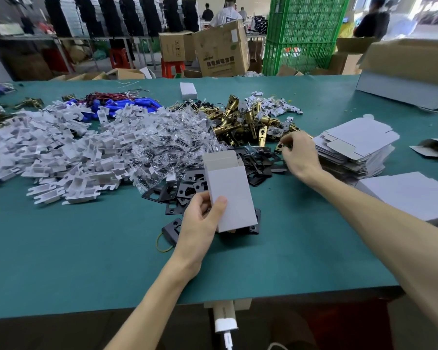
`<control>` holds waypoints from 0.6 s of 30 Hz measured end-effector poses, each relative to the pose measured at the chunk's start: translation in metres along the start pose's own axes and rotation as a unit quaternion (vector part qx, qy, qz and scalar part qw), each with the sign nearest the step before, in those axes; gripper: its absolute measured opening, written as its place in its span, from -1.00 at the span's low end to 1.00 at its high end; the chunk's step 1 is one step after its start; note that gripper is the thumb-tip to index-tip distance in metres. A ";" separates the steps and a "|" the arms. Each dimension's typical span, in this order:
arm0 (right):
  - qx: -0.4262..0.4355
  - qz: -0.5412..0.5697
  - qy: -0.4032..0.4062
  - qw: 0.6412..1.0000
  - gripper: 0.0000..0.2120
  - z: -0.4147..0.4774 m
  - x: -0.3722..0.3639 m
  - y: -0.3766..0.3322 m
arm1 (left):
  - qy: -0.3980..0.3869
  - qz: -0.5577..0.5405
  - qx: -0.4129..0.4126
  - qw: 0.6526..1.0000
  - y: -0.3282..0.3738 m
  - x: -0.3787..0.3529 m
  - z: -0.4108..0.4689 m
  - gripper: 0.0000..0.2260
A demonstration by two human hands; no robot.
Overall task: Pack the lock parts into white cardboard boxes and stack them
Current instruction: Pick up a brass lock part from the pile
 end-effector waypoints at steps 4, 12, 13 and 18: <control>0.037 0.042 0.047 0.997 -0.90 -0.011 0.016 -0.015 | 0.000 0.000 0.003 1.000 0.000 0.000 0.000 -0.54; 0.170 0.059 0.046 0.983 -0.86 -0.055 0.049 -0.062 | 0.006 0.003 0.005 1.000 -0.002 0.002 0.002 -0.72; 0.180 0.059 0.031 0.981 -0.86 -0.062 0.050 -0.063 | 0.007 0.002 0.004 1.000 -0.002 0.002 0.002 -0.73; 0.210 0.017 -0.043 0.977 -0.86 -0.091 0.042 -0.055 | 0.003 0.002 0.005 1.000 -0.003 0.002 0.002 -0.73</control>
Point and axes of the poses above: each hand's wrist, its own z-axis towards the middle knuckle, its own x-axis out of the back of the hand, y = z × x, the point moved 6 cm from there along z, towards the middle knuckle, and after that the axes turned 12 degrees about -z, right-handed, at the moved point
